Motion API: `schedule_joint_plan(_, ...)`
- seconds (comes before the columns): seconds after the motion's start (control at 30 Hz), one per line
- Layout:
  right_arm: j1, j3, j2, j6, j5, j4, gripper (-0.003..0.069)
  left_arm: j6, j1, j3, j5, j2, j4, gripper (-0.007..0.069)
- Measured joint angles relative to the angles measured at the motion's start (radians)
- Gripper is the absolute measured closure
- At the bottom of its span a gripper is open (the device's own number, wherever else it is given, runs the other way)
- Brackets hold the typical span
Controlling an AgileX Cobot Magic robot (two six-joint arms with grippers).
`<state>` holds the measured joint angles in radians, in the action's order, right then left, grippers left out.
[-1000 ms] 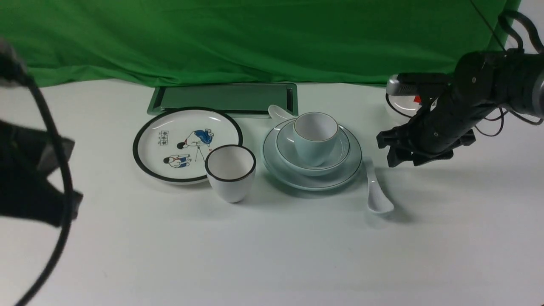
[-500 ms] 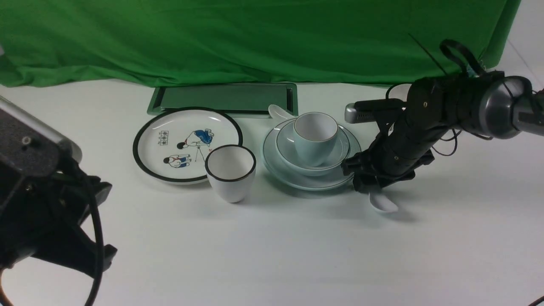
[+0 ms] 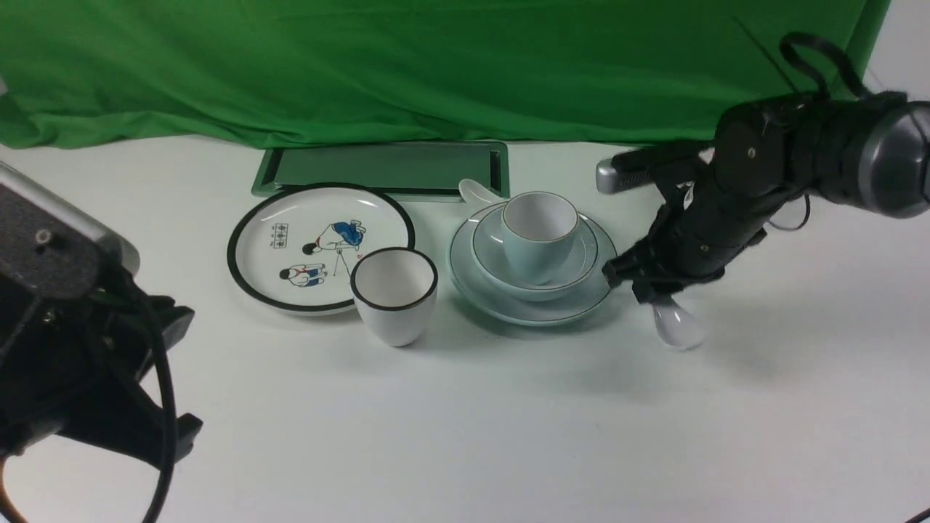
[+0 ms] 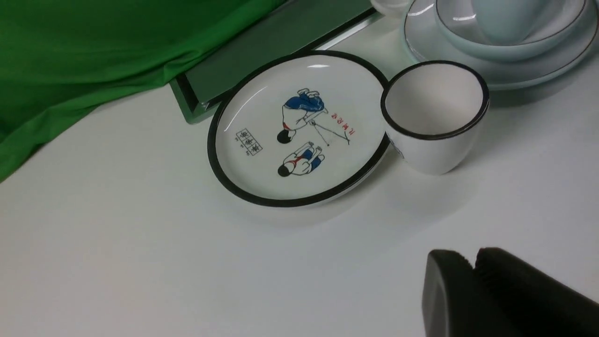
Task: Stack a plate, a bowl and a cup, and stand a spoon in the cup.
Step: Use the right arm to grab a blue soup spoon, then use the right arm to put the blue soup spoon into the blue teacup in the middle
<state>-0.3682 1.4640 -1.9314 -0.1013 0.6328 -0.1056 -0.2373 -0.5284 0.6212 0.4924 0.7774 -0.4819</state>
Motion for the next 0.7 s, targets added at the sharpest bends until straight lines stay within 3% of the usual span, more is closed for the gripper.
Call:
schedule_joint_plan(0.03, -0.005, 0.000, 0.010, 0.000, -0.027, 0.000, 0.0464, 0.000, 0.000, 0.000, -0.002, 0.000, 0.000, 0.0611)
schedule_joint_plan(0.2, -0.101, 0.002, 0.016, -0.009, -0.570, 0.001, 0.0464, 0.000, 0.000, 0.000, -0.012, 0.000, 0.000, 0.0609)
schedule_joint_plan(0.3, -0.131, 0.002, -0.040, -0.009, -0.763, 0.001, 0.0464, 0.000, 0.000, 0.000, -0.004, 0.000, 0.003, 0.0607)
schedule_joint_plan(0.57, -0.137, -0.007, -0.132, -0.040, -0.839, 0.001, 0.0464, 0.000, 0.000, 0.000, 0.004, 0.000, 0.008, 0.0598)
schedule_joint_plan(0.7, -0.137, -0.007, -0.133, -0.055, -0.840, 0.001, 0.0412, 0.000, 0.000, 0.000, 0.004, 0.000, 0.011, 0.0593)
